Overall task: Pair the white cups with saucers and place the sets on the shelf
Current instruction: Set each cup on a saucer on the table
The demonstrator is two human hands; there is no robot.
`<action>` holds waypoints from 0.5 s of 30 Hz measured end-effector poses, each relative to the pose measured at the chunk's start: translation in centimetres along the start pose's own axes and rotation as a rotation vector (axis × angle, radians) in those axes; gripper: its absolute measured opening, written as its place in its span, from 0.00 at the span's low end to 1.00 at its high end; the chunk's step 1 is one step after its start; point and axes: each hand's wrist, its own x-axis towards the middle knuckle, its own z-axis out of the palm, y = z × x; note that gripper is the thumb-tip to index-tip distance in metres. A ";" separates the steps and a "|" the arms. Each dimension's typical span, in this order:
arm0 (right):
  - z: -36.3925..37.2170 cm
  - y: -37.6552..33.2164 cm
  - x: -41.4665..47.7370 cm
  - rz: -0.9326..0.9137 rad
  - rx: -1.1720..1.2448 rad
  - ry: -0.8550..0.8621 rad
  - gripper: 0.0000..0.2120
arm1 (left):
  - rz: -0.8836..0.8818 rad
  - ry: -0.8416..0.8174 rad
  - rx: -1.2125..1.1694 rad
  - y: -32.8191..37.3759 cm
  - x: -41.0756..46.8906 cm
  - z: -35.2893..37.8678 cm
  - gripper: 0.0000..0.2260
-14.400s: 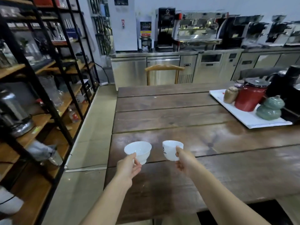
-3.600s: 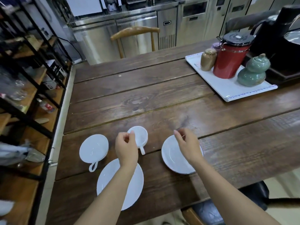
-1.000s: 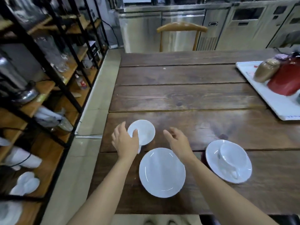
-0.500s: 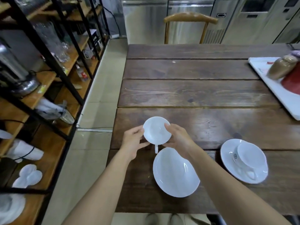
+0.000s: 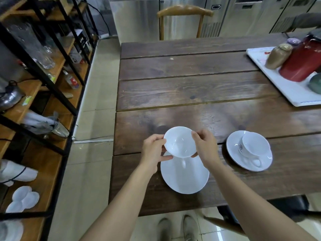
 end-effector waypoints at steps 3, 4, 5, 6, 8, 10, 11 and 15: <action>-0.7 1.6 -1.2 0.013 -0.030 -0.001 0.11 | -0.044 -0.028 0.045 -1.3 -0.4 0.2 0.06; -0.9 2.0 -1.6 0.021 -0.036 0.006 0.12 | -0.056 -0.037 0.052 -1.8 -0.6 0.3 0.06; -1.1 2.4 -1.9 0.029 -0.041 0.012 0.12 | -0.065 -0.041 0.059 -2.2 -0.8 0.4 0.05; -1.2 2.8 -2.2 0.036 -0.048 0.017 0.12 | -0.068 -0.040 0.066 -2.5 -0.9 0.5 0.05; -1.6 3.4 -2.7 0.044 -0.070 0.026 0.11 | -0.069 -0.041 0.082 -3.1 -1.2 0.7 0.05; -1.7 3.7 -3.0 0.022 -0.091 0.034 0.10 | -0.070 -0.042 0.087 -3.5 -1.3 0.7 0.06; -1.7 3.8 -3.2 0.003 -0.097 0.044 0.09 | -0.070 -0.042 0.093 -3.6 -1.4 0.7 0.06; -1.8 4.2 -3.7 -0.033 -0.119 0.055 0.09 | -0.075 -0.038 0.113 -4.1 -2.1 0.6 0.04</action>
